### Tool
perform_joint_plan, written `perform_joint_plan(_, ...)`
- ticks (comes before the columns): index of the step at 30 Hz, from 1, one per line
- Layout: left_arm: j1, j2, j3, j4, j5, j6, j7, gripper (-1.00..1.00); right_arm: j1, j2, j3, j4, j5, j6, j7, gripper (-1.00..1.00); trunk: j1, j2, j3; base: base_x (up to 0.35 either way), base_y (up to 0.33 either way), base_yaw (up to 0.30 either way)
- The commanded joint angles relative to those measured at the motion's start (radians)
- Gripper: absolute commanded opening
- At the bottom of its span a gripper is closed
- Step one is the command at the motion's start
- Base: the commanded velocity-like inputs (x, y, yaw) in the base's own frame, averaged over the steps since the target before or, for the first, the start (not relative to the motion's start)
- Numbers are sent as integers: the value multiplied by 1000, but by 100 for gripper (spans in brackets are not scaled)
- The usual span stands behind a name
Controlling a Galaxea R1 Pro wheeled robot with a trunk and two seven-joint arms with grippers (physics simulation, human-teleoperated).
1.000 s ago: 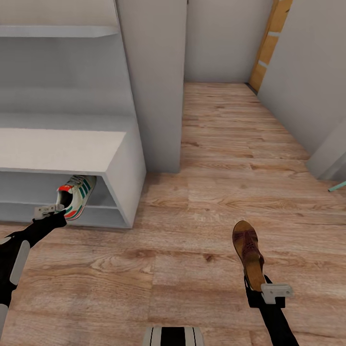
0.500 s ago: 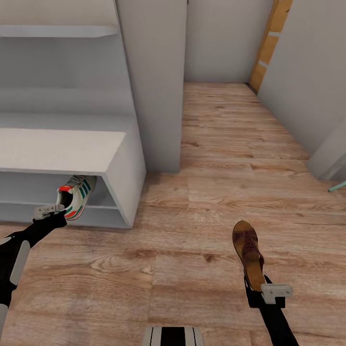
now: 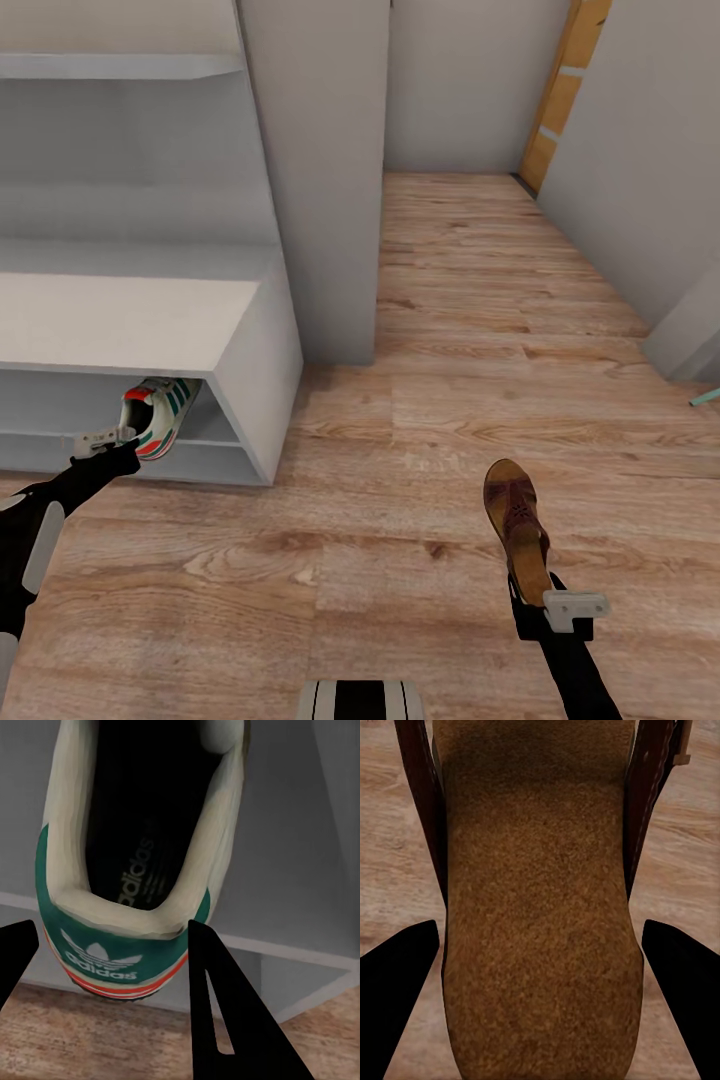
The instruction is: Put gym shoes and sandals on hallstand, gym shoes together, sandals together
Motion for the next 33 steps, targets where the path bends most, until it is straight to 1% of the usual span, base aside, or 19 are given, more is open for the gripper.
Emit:
perform_joint_plan(1, 0, 0, 2, 0, 9, 9, -3, -100, 0, 1, -2, -1, 9, -2, 1, -100, 0, 0, -1, 19, 0, 0)
perform_joint_plan(12, 0, 0, 0, 0, 9, 10, -3, -100, 0, 1, -3, -1, 9, -2, 1, -100, 0, 0, -1, 7, 0, 0)
perform_joint_plan(21, -2, -1, 0, 1, 10, 10, -3, -100, 0, 1, -2, -1, 9, -2, 1, -100, 0, 0, -1, 135, 0, 0)
perform_joint_plan(33, -2, -2, -4, 1, 9, 10, -3, -100, 0, 1, -2, -1, 9, -2, 1, -100, 0, 0, -1, 18, 0, 0)
